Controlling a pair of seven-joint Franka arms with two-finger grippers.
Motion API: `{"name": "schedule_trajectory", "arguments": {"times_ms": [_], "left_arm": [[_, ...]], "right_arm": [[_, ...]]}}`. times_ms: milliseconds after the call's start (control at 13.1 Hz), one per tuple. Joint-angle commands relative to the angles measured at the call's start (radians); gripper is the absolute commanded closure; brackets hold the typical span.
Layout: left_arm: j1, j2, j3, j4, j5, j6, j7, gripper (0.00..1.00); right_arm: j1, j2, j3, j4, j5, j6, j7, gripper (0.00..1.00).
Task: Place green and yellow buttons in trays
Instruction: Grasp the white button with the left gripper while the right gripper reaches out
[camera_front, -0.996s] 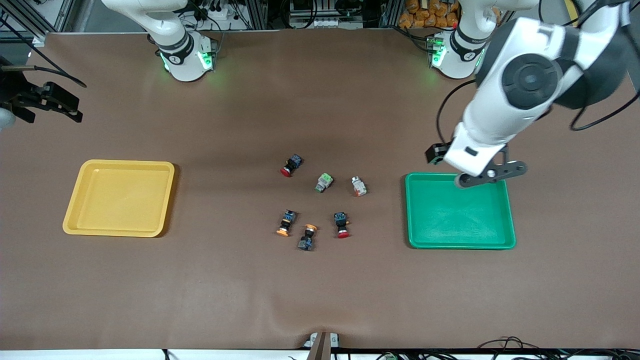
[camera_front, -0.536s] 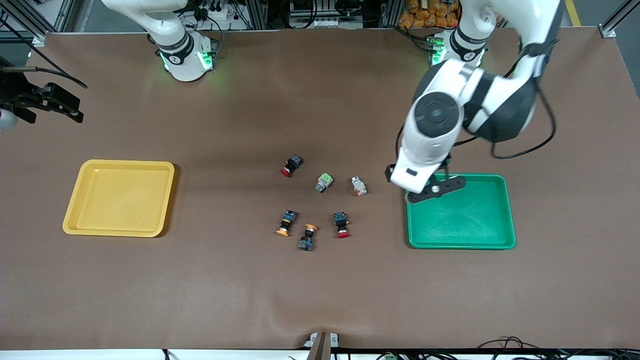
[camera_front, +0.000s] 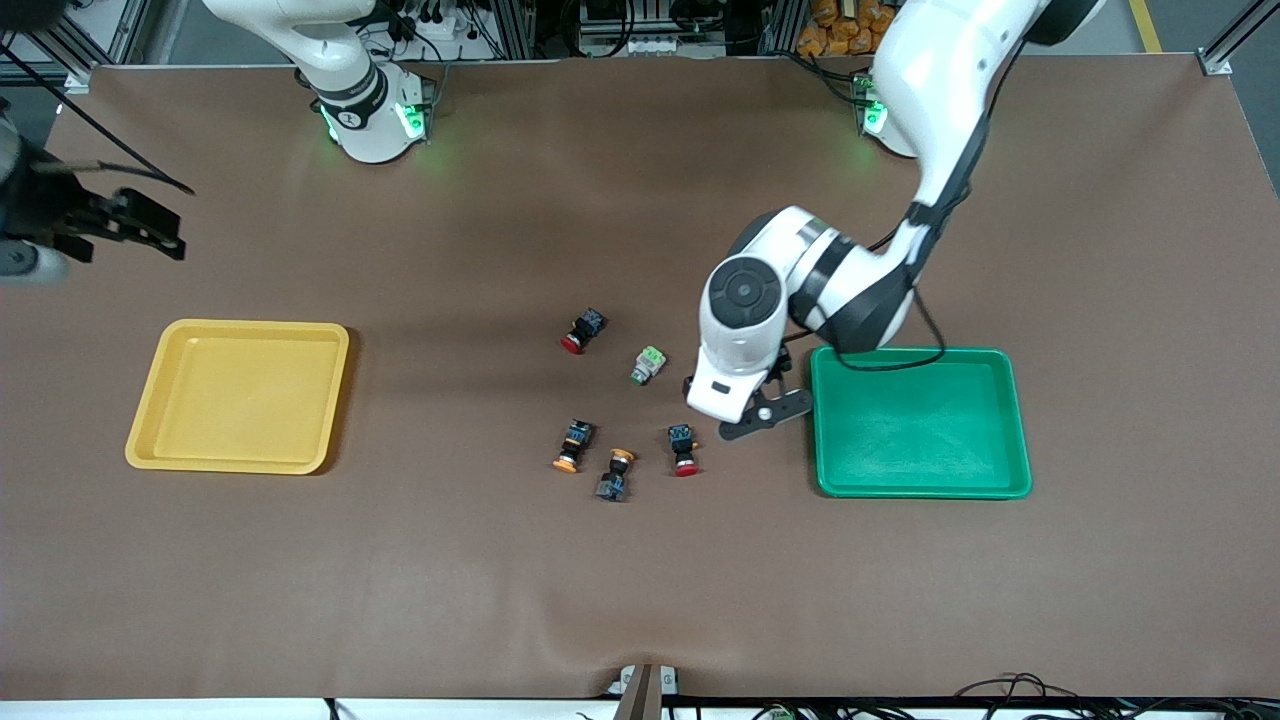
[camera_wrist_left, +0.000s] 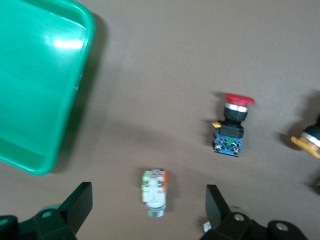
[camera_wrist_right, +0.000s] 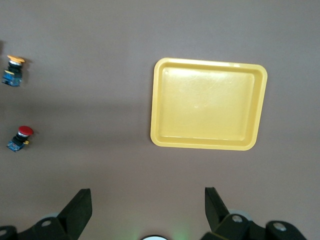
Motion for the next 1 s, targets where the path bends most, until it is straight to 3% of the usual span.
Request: {"name": "schedule_trajectory", "arguments": {"times_ms": [0,383,613,766,920], "left_arm": [[-0.04,0.029,0.006,0.015,0.034,0.01,-0.033,0.0],[-0.037,0.02,-0.001,-0.143,0.028,0.109,-0.071,0.0],[-0.06,0.043,0.001,-0.177,0.03,0.217,-0.157,0.0],[-0.064,0.044,0.001,-0.2,0.03,0.218,-0.168,0.0],[-0.06,0.04,0.001,-0.232,0.028,0.218,-0.174,0.03]], "right_arm": [[0.009,0.092,0.0,0.019,-0.026,0.002,-0.011,0.0],[0.018,0.153,0.0,0.013,-0.006,0.014,0.08,0.0],[0.044,0.187,0.001,0.01,0.038,0.032,0.22,0.0],[0.049,0.201,0.001,0.005,0.11,0.048,0.294,0.0],[0.074,0.216,0.001,0.001,0.119,0.08,0.335,0.0]]}}
